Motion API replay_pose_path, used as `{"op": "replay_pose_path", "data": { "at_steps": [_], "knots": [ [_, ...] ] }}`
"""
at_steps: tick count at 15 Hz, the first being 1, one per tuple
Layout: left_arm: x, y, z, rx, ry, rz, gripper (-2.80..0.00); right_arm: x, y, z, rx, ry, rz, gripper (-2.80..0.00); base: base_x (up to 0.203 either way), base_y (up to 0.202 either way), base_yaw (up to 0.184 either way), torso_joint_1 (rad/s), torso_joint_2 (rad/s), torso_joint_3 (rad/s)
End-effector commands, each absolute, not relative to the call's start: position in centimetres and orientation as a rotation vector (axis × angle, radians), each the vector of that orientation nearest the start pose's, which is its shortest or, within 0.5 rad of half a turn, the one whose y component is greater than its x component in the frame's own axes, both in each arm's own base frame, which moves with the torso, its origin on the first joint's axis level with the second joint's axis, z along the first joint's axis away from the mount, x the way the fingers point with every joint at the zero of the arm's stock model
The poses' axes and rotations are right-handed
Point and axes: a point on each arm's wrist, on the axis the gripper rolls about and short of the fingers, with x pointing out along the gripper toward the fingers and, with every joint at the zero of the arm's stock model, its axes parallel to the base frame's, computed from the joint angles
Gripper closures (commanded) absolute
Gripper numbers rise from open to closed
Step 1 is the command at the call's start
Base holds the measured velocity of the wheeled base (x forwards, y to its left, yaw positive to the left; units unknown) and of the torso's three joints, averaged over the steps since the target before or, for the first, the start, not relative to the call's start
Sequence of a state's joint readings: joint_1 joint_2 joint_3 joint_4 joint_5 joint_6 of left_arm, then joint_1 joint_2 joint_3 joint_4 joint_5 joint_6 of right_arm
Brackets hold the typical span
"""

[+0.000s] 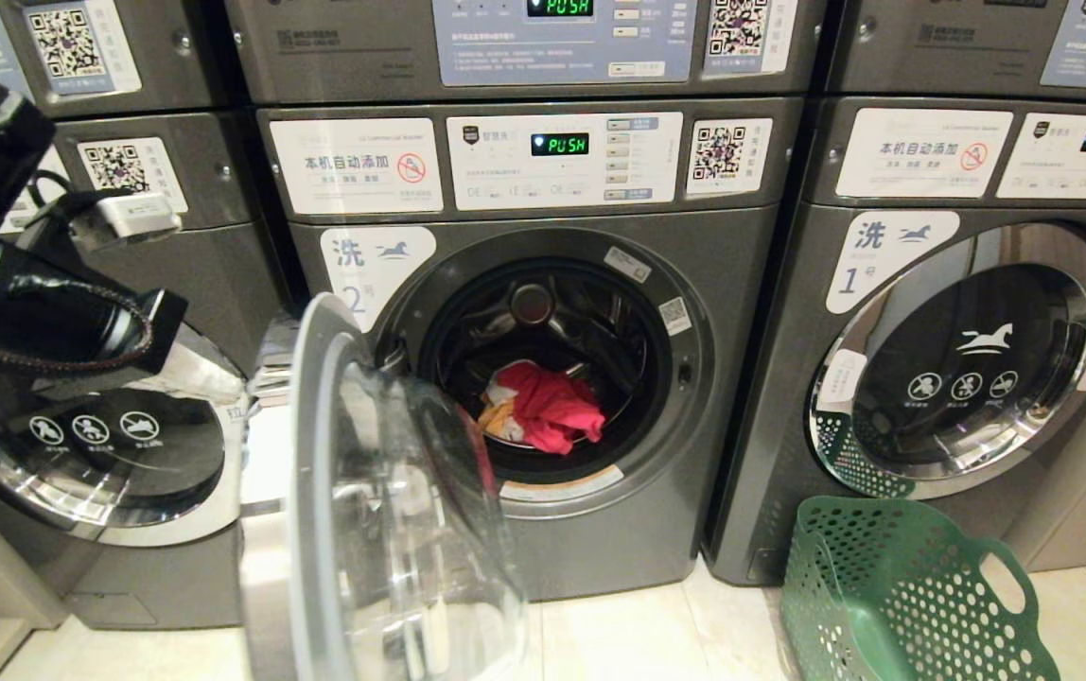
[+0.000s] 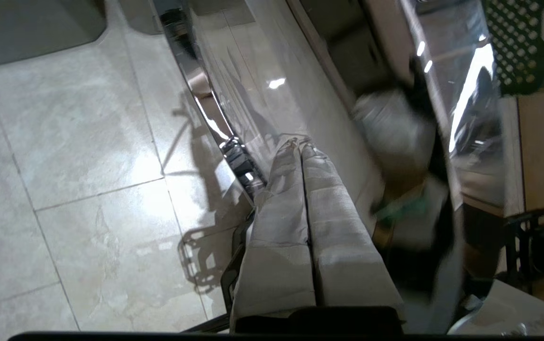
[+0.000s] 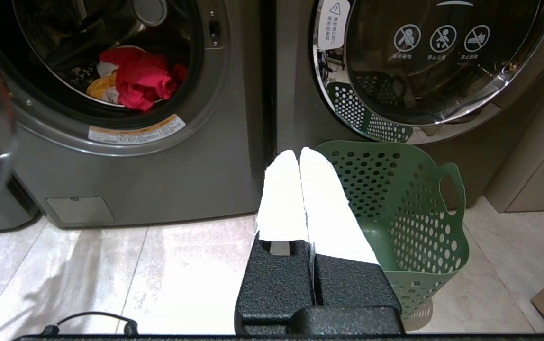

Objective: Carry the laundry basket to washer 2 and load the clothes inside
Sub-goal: Close the washing machine door with the left hand

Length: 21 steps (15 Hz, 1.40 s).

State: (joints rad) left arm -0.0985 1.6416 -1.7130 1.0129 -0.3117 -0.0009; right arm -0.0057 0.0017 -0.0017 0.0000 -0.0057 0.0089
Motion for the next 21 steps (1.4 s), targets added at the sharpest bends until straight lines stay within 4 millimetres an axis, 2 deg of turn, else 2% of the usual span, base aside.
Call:
{"op": "replay_pose_path", "data": {
  "at_steps": [1,2,3,5,6,7,8,9,10,11,14,16,17,19,21],
  "knots": [
    [24.8,-6.6,30.3,-0.042,0.943,-0.5,0.0,-2.3,0.0,7.6,0.009,0.0,-0.012,0.0,0.0,0.0,0.0,0.0,0.0,0.0],
    [25.5,-9.3,29.8,-0.012,0.922,-0.58,0.0,-2.3,0.0,7.6,0.009,0.001,-0.012,0.0,0.0,0.0,0.0,0.0,0.0,0.0],
    [27.4,-12.2,28.9,0.0,0.876,-0.636,0.0,-2.3,0.0,7.6,0.009,0.0,-0.012,0.0,0.0,0.0,0.0,0.0,0.0,0.0],
    [33.4,-19.6,24.6,0.028,0.727,-0.689,0.0,-2.3,0.0,7.6,0.011,0.0,-0.012,0.0,0.0,0.0,0.0,0.0,0.0,0.0],
    [36.0,-23.5,22.4,0.042,0.609,-0.707,0.0,-2.3,0.0,7.6,0.012,-0.001,-0.012,0.0,0.0,0.0,0.0,0.0,0.0,0.0],
    [37.7,-27.3,20.9,0.057,0.411,-0.733,0.0,-2.3,0.0,7.6,0.011,-0.001,-0.012,0.0,0.0,0.0,0.0,0.0,0.0,0.0],
    [38.5,-29.8,20.0,0.072,0.248,-0.736,0.0,-2.3,0.0,7.6,0.011,0.0,-0.012,0.0,0.0,0.0,0.0,0.0,0.0,0.0],
    [38.8,-31.2,20.4,0.068,0.079,-0.7,0.0,-2.3,0.0,7.6,0.011,-0.001,-0.012,0.0,0.0,0.0,0.0,0.0,0.0,0.0],
    [38.6,-31.7,21.6,0.059,-0.039,-0.651,0.0,-2.3,0.0,7.6,0.012,-0.001,-0.012,0.0,0.0,0.0,0.0,0.0,0.0,0.0],
    [38.1,-31.3,23.7,0.045,-0.14,-0.6,0.0,-2.3,0.0,7.6,0.012,-0.002,-0.012,0.0,0.0,0.0,0.0,0.0,0.0,0.0],
    [34.5,-27.5,32.3,-0.009,-0.353,-0.501,0.0,-2.3,0.0,7.6,0.012,-0.001,-0.012,0.0,0.0,0.0,0.0,0.0,0.0,0.0],
    [30.6,-23.7,37.1,-0.028,-0.41,-0.475,0.0,-2.3,0.0,7.6,0.012,0.0,-0.012,0.0,0.0,0.0,0.0,0.0,0.0,0.0],
    [28.5,-21.4,38.8,-0.024,-0.41,-0.464,0.0,-2.3,0.0,7.6,0.012,0.0,-0.012,0.0,0.0,0.0,0.0,0.0,0.0,0.0],
    [24.6,-16.5,40.2,0.004,-0.37,-0.436,0.0,-2.3,0.0,7.6,-0.01,0.001,-0.007,0.0,0.0,0.0,0.0,0.0,0.0,0.0],
    [23.0,-13.0,36.8,0.073,-0.198,-0.414,0.0,-2.3,0.1,7.5,-0.093,0.002,0.022,0.0,0.0,0.0,0.0,0.0,0.0,0.0]
  ]
}}
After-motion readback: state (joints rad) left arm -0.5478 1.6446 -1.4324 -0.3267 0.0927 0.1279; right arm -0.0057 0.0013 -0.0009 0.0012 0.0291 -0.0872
